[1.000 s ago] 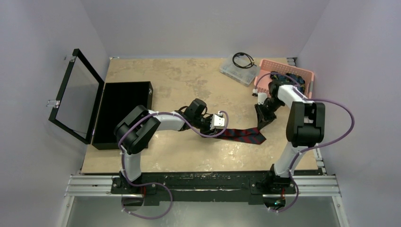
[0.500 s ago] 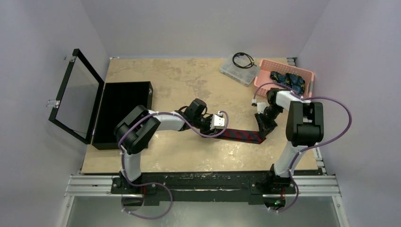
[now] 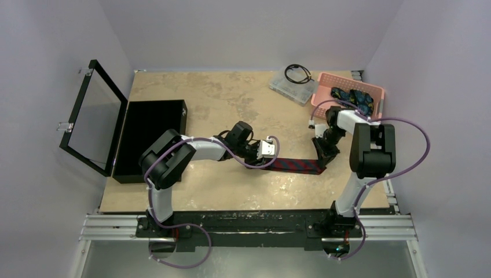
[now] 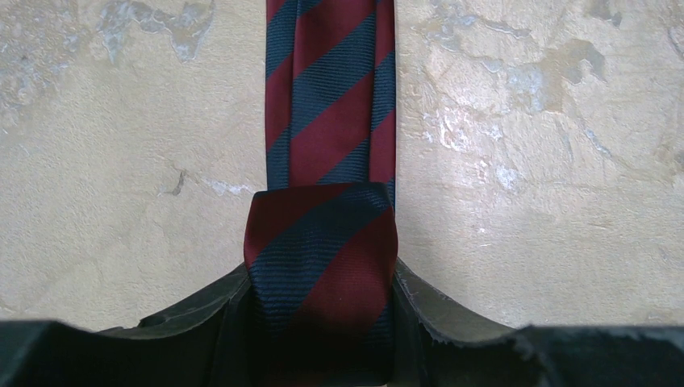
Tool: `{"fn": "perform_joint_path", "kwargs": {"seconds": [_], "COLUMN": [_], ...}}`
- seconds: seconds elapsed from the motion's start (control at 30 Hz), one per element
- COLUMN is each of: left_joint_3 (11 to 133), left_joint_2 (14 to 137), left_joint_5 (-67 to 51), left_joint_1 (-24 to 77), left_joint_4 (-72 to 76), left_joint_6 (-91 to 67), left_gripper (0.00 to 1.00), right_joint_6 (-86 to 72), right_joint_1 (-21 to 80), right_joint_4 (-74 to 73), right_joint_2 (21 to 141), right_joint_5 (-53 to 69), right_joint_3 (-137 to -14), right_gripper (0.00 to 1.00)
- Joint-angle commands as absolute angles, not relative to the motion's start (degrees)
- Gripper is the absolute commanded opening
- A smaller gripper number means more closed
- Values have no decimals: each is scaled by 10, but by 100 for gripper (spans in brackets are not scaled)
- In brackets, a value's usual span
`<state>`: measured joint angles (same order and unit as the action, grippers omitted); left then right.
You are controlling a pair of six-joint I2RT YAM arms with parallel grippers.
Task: Roll the ties
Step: Roll the tie at the center of the board.
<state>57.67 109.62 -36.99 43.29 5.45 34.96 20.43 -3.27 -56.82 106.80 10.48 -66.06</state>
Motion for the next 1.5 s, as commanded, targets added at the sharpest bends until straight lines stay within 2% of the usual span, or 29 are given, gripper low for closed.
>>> {"fn": "perform_joint_path", "kwargs": {"seconds": [0.0,0.37,0.47,0.63,0.8,0.83,0.9,0.93,1.03,1.1,1.13,1.47], "left_joint_3": [551,549,542,538,535,536,536,536,536,536,536,540], "left_joint_2": [1114,1120,1117,1115,1114,1115,1116,1117,1118,1120,1119,1125], "left_joint_5": [-326,-298,-298,-290,-289,-289,-287,-287,-283,-281,-279,-272], "left_joint_1": [440,444,444,444,444,444,444,444,444,444,444,444], "left_joint_4": [-45,-35,-30,-26,-23,-23,-22,-22,-23,-24,-25,-33], "left_joint_6": [331,277,267,268,271,272,274,275,277,277,277,282], "left_gripper": [1,1,1,0,0,0,0,0,1,1,1,1], "right_joint_6": [223,217,225,230,227,227,213,187,137,149,124,-138], "right_joint_1": [-36,-35,-35,-36,-36,-36,-36,-36,-35,-30,-19,109], "right_joint_4": [-462,-475,-497,-547,-577,-568,-533,-499,-471,-497,-481,-186], "right_joint_2": [1075,1100,1090,1016,952,935,896,878,875,908,917,903], "right_joint_5": [45,65,84,120,165,179,221,251,358,478,500,522], "right_joint_3": [-679,-742,-747,-779,-833,-834,-814,-792,-756,-755,-746,-533], "right_gripper": [0,0,8,41,59,68,94,98,98,79,72,71]}}
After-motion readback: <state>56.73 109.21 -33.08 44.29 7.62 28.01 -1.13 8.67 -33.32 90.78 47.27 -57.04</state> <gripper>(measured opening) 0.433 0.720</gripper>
